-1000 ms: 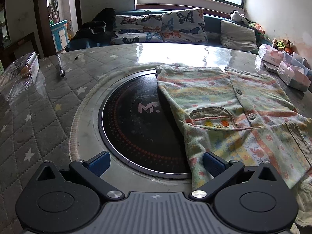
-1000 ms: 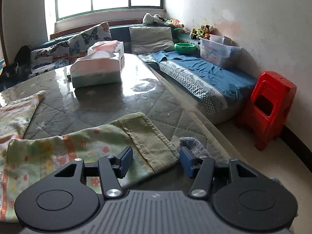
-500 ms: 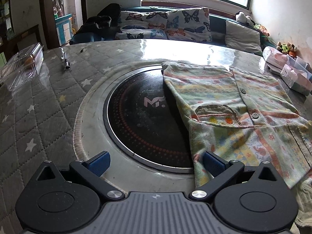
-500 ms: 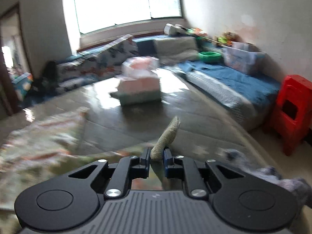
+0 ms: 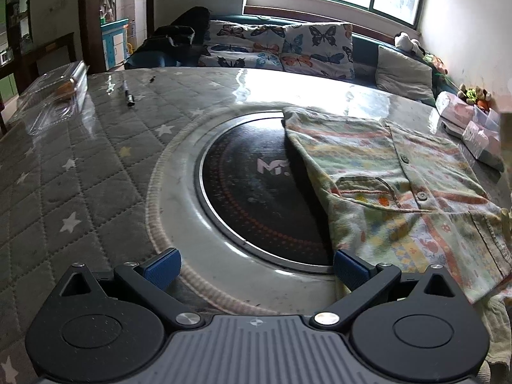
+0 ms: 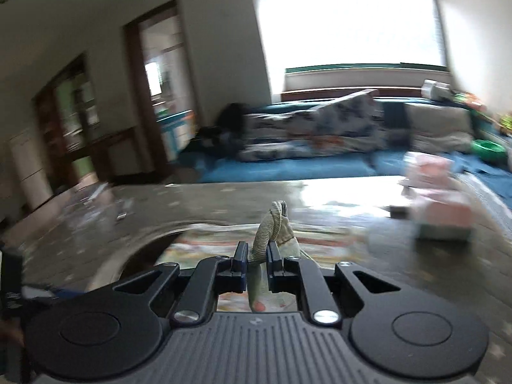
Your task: Fold clothes
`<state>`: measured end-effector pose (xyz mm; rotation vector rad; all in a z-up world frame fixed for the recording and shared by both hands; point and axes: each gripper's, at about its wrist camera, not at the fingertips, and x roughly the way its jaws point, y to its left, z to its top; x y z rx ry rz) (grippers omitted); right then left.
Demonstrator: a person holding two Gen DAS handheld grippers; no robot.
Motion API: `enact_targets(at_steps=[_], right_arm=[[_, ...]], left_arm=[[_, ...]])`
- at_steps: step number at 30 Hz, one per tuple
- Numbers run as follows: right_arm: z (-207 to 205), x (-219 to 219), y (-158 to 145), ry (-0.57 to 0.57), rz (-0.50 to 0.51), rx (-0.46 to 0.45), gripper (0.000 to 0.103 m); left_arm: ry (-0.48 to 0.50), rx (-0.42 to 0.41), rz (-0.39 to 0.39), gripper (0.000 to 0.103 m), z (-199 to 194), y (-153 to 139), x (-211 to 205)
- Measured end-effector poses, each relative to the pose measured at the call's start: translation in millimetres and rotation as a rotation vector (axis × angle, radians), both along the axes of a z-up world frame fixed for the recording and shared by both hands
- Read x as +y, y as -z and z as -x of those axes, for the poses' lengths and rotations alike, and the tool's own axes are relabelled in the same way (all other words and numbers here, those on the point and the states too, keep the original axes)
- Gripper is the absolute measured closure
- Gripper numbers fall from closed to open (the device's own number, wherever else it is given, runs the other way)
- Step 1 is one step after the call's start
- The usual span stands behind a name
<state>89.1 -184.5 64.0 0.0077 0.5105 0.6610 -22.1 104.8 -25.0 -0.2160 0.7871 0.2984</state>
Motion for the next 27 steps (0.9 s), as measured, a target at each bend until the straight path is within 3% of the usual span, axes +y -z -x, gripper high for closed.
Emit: enact_targets(at_steps=[7, 12, 14, 16, 21, 27], right_arm=[[15.7, 64.8, 9.3, -0.185, 0.053, 0.015, 0.092], [30.0, 88.0, 21.3, -0.286, 0.077, 0.067, 0.09], [36.1, 88.5, 24.1, -0.306, 0.086, 0.066, 0.071], [41.1, 87.0, 26.2, -0.322, 0.094, 0.066, 0.069], [36.9, 59.2, 33.9, -0.266, 0.14, 0.087, 0.068], [22.4, 4.8, 66.2, -0.085, 0.183, 0.194, 0.068]], left_arm=[[-0.04, -0.006, 0.018, 0.0, 9.4, -0.3, 13.2], [-0.057, -0.006, 0.025, 0.0, 10.2, -0.6, 18.9], [-0.058, -0.004, 0.027, 0.0, 8.8, -0.7, 18.7], [-0.052, -0.004, 0.027, 0.0, 6.1, -1.6, 16.1], [-0.006, -0.019, 0.019, 0.0, -1.7, -8.6, 3.2], [0.073, -0.022, 0.014, 0.0, -15.3, -12.2, -20.3]])
